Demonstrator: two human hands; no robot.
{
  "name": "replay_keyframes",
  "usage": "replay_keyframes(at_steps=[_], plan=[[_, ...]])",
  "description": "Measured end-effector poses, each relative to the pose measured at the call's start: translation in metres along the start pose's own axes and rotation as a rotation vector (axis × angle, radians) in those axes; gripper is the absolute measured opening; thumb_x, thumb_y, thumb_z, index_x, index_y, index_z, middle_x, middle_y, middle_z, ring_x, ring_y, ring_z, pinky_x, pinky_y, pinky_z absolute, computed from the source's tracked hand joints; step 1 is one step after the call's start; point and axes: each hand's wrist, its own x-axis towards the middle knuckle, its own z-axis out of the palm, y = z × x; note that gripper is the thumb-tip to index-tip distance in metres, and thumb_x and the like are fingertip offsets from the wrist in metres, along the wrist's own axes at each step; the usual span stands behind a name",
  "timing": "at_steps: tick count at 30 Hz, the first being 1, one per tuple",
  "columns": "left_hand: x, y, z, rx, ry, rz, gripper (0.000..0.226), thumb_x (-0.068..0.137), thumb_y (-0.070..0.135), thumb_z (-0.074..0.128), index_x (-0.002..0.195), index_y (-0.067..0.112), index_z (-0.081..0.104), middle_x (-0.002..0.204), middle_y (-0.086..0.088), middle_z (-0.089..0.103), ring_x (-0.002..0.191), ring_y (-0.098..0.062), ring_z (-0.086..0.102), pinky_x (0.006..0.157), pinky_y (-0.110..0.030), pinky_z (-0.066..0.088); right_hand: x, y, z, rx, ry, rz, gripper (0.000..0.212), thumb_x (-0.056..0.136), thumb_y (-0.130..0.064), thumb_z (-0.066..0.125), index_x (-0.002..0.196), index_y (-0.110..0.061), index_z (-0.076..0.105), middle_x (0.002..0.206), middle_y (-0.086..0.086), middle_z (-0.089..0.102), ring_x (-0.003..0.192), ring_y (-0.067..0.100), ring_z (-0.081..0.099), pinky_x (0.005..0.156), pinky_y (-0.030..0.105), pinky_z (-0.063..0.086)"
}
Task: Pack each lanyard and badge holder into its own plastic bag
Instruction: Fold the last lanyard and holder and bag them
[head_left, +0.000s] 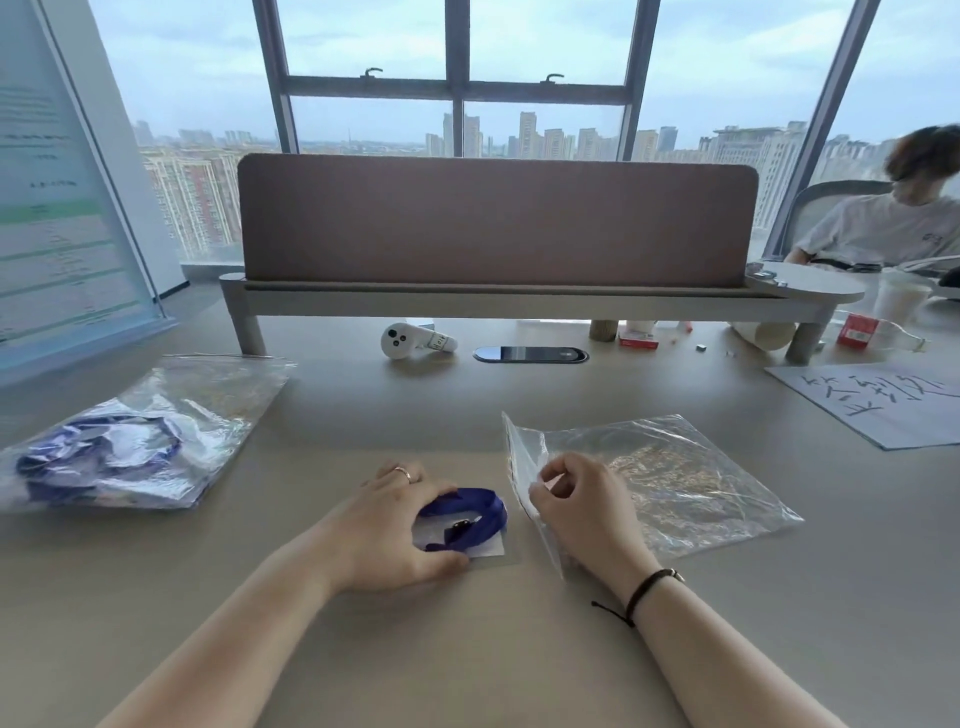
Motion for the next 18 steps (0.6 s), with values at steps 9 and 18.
replay_keyframes(at_steps=[9, 18], plan=[[-0.002, 0.001, -0.002, -0.077, -0.06, -0.021, 0.058, 0.073, 0.072, 0.066, 0.118, 0.037, 0.055, 0.118, 0.026, 0.054, 0.108, 0.0, 0.053, 0.094, -0.028, 0.048, -0.003, 0.012, -0.008, -0.018, -0.016, -0.019, 0.008, 0.079, -0.028, 0.072, 0.081, -0.028, 0.064, 0.062, -0.005, 0.065, 0.062, 0.008, 0.06, 0.055, 0.025, 0.042], [-0.008, 0.013, -0.007, -0.113, -0.045, 0.007, 0.052, 0.073, 0.06, 0.074, 0.117, 0.037, 0.06, 0.104, 0.018, 0.063, 0.098, 0.0, 0.054, 0.087, -0.03, 0.049, -0.006, 0.01, -0.008, -0.033, -0.038, -0.039, 0.009, 0.08, -0.029, 0.072, 0.086, -0.028, 0.065, 0.065, -0.006, 0.065, 0.064, 0.007, 0.06, 0.061, 0.028, 0.048]])
